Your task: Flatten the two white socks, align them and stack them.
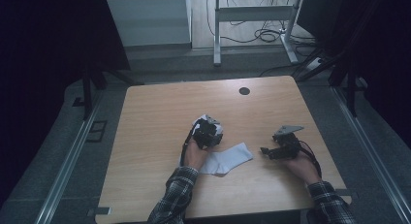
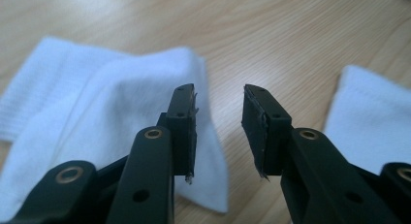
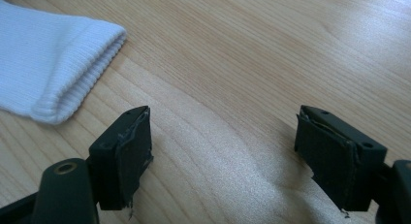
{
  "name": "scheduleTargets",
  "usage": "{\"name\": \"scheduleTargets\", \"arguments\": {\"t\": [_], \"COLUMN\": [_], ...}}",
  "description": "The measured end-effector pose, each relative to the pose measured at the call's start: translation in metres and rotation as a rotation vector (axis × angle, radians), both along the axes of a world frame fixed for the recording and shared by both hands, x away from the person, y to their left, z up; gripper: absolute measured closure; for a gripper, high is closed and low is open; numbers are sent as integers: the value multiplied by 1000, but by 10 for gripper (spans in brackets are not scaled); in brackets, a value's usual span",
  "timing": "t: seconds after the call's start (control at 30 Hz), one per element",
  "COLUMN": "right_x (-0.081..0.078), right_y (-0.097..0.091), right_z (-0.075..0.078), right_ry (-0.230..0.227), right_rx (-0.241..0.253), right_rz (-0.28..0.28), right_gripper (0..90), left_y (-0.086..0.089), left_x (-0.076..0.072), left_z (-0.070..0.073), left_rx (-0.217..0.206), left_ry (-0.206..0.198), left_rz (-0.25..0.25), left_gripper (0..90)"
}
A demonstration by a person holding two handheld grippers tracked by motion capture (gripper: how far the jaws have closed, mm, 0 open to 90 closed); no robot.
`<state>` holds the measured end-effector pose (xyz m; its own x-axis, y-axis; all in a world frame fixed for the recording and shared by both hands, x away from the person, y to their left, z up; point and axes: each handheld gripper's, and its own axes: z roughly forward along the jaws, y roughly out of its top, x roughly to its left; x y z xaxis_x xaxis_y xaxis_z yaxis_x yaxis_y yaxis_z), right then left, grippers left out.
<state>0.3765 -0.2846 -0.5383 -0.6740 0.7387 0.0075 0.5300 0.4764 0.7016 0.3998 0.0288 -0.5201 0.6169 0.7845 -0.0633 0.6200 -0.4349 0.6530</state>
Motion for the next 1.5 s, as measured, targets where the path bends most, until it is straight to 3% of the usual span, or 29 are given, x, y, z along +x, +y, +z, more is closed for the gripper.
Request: {"name": "scheduleTargets", "arguments": {"t": [0.1,0.17,0.27,0.33,0.37,0.47,0.57,0.63,0.77,0.83,0.9,0.97,1.07,1.27,1.33,1.5], "right_x": [0,0,0,0,0,0,0,0,0,0,0,0,-1,0,0,0], "right_y": [0,0,0,0,0,0,0,0,1,1,1,1,1,1,1,3], "right_z": [0,0,0,0,0,0,0,0,0,0,0,0,0,0,0,5], "right_ry": [0,0,1,1,0,0,0,0,-1,-3,-3,-3,-1,-3,-2,17], "right_rx": [0,0,0,0,0,0,0,-1,0,-2,-2,-3,-1,0,-2,-19], "right_rz": [2,1,0,-1,-1,0,0,1,-5,-5,-7,-7,-8,-6,-7,-6], "right_gripper": [202,202,201,201,201,201,201,200,198,195,193,191,191,191,197,345], "left_y": [2,2,-2,-1,0,5,11,15,27,36,44,51,56,55,55,61], "left_x": [0,-2,-5,-5,-5,-5,-6,-8,-14,-16,-15,-11,-4,2,1,-6], "left_z": [-8,-9,-10,-10,-10,-7,7,26,62,76,79,72,46,10,10,23], "left_rx": [36,35,78,76,60,23,-66,-126,-208,-228,-232,-226,-200,-143,-134,-102], "left_ry": [0,-15,-40,-37,-28,-19,-21,-49,-112,-147,-148,-124,-66,7,-6,-73], "left_rz": [-3,0,-1,13,17,15,24,27,40,64,90,118,144,156,154,154], "left_gripper": [657,661,720,789,835,865,865,864,863,867,868,868,868,843,776,539]}}
